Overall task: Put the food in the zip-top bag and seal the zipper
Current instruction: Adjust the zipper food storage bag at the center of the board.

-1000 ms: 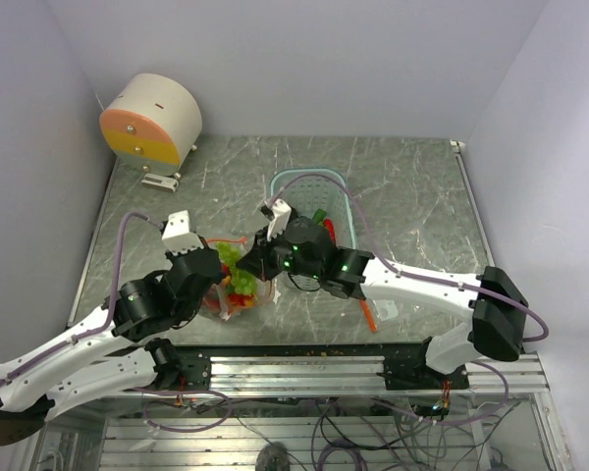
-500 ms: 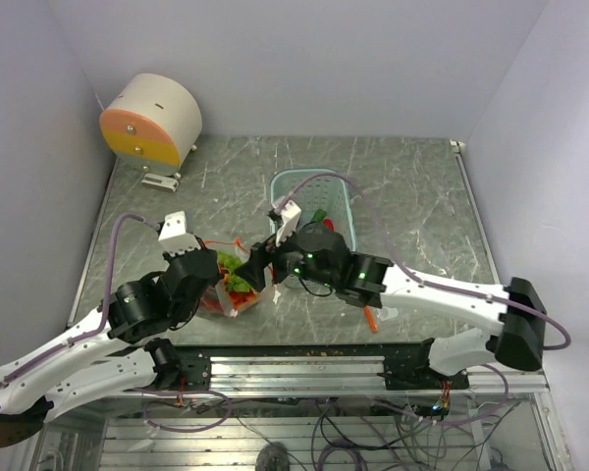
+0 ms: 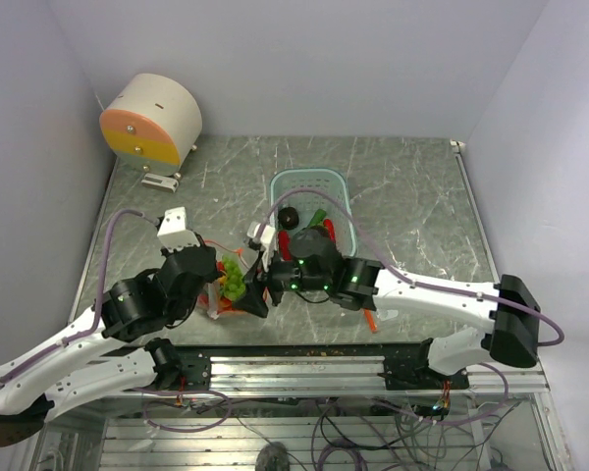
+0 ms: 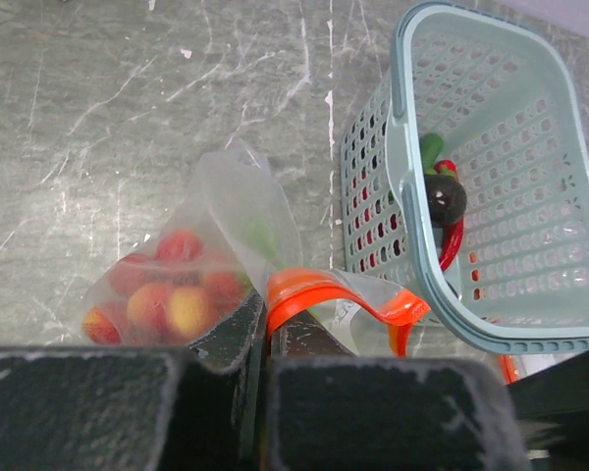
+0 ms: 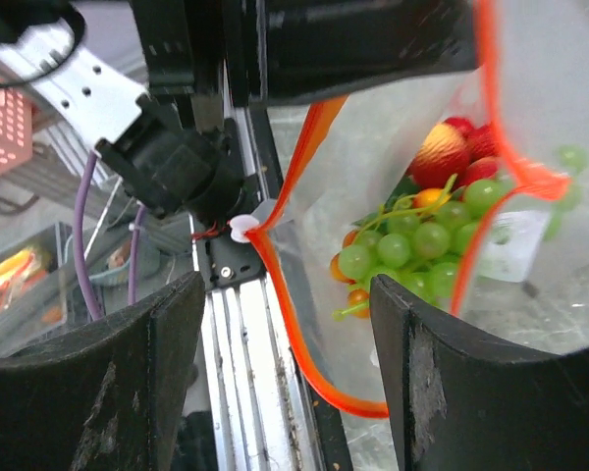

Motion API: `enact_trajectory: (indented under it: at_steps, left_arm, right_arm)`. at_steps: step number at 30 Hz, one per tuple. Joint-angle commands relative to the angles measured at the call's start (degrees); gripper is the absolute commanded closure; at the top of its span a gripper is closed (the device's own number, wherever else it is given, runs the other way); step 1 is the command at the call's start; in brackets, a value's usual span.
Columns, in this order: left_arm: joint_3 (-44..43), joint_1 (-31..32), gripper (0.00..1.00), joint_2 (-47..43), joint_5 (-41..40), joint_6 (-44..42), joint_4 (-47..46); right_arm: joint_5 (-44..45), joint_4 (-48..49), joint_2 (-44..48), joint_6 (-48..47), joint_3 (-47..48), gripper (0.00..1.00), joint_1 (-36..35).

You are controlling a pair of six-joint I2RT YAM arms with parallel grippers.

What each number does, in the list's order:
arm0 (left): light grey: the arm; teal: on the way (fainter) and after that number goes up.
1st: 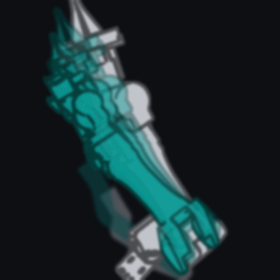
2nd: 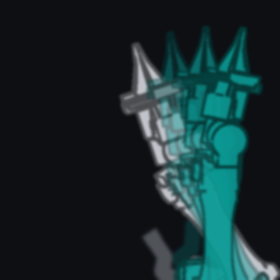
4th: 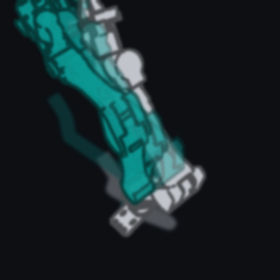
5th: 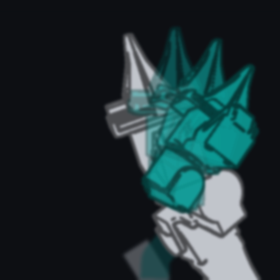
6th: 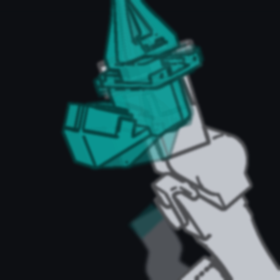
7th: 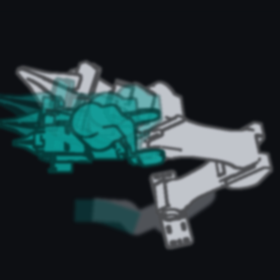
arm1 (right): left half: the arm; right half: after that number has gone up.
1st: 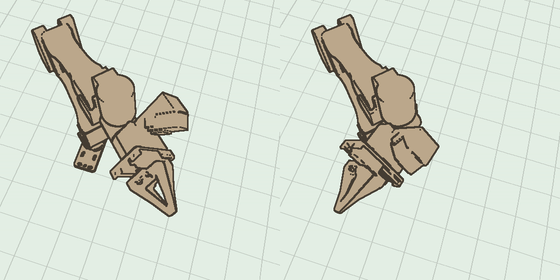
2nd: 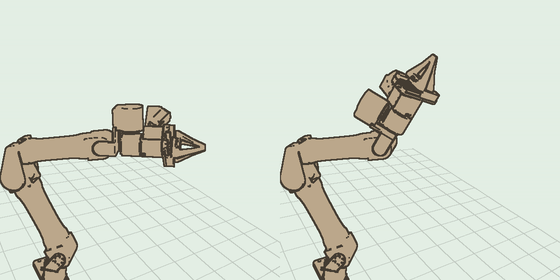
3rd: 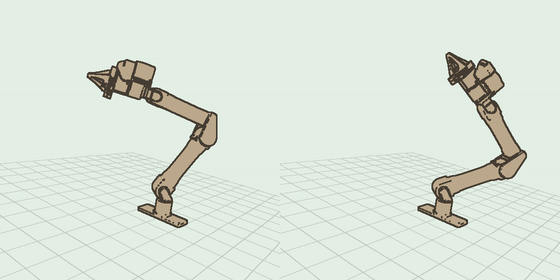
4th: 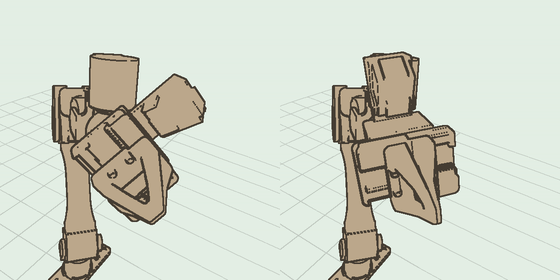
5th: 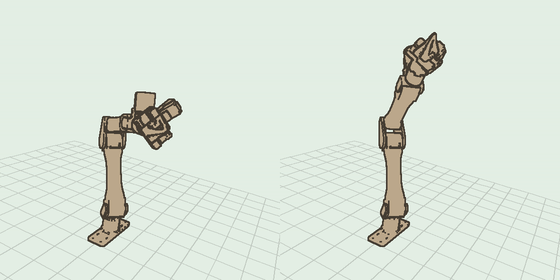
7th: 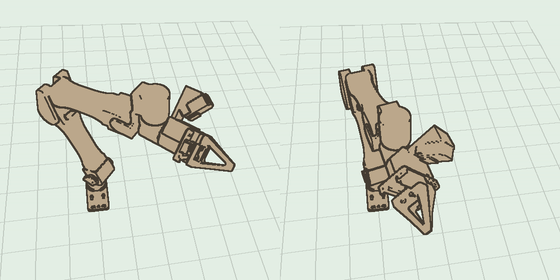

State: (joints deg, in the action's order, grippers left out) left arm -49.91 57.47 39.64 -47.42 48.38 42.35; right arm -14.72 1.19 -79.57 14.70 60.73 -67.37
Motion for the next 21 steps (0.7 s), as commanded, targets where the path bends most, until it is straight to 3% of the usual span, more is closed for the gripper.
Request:
enact_trajectory:
  at_steps: [1, 4, 13, 21]
  left_arm:
    - [-2.93, -0.12, 0.93, 0.36, 0.27, -1.96, -2.41]
    - [-2.46, -0.11, 0.93, 0.70, 0.18, -2.38, -3.65]
    - [-1.33, -0.08, 0.93, 1.25, 0.78, -2.49, -5.57]
    - [0.63, -0.16, 0.93, 1.26, 0.92, -1.94, -8.15]
  right_arm:
    - [-1.45, 0.65, -3.20, 0.55, 2.48, 0.33, -1.96]
    - [1.50, 1.92, -5.87, 4.19, 3.04, 0.39, -2.38]
    - [7.85, 8.00, -8.15, 11.91, 1.70, 0.41, -2.49]
    - [6.49, 11.88, -10.66, 16.73, 0.37, 0.50, -2.41]
